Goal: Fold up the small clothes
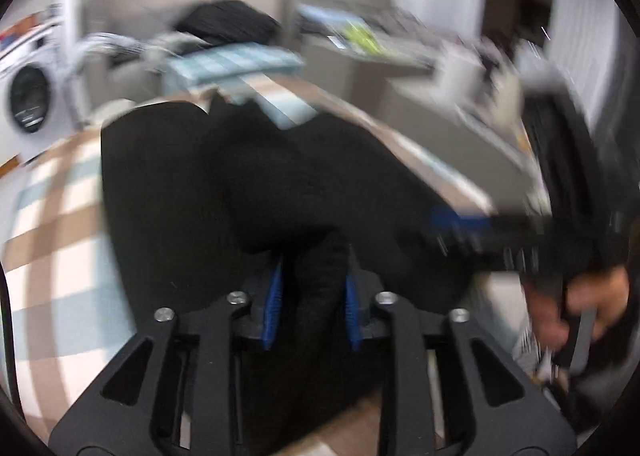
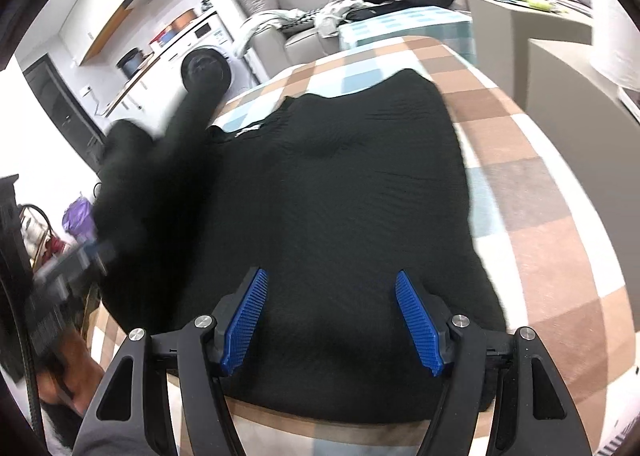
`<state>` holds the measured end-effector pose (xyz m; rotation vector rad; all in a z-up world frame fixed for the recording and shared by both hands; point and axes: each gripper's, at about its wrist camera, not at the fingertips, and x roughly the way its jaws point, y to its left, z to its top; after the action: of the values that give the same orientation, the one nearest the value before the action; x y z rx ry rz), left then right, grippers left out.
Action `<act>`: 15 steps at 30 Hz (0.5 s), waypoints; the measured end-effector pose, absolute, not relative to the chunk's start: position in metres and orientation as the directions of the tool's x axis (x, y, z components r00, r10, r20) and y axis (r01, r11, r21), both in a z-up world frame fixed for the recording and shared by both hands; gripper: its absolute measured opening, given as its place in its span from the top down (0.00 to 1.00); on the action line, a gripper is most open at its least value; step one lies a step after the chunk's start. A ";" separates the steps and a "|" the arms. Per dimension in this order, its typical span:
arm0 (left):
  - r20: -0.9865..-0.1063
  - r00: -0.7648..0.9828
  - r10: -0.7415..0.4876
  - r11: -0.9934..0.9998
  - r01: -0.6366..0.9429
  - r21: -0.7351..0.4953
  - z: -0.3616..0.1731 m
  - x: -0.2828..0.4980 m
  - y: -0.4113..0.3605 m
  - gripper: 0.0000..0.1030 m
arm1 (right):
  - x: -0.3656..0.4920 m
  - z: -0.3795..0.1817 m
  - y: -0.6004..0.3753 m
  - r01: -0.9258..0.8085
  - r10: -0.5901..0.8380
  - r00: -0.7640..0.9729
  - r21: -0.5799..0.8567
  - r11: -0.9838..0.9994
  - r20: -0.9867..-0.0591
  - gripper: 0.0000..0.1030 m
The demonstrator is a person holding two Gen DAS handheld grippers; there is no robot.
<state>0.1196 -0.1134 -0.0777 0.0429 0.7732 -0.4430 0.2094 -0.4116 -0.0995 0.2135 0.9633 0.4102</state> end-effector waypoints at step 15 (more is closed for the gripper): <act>-0.654 0.686 -0.318 0.937 0.122 -0.328 -0.081 0.093 -0.015 0.38 | 0.214 -0.075 -0.419 -0.257 0.571 0.495 0.518 0.816 -0.655 0.33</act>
<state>0.0930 -0.0154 -0.0813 -0.2685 0.7782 -0.2498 0.2145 -0.4188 -0.0747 0.3778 0.9259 0.5164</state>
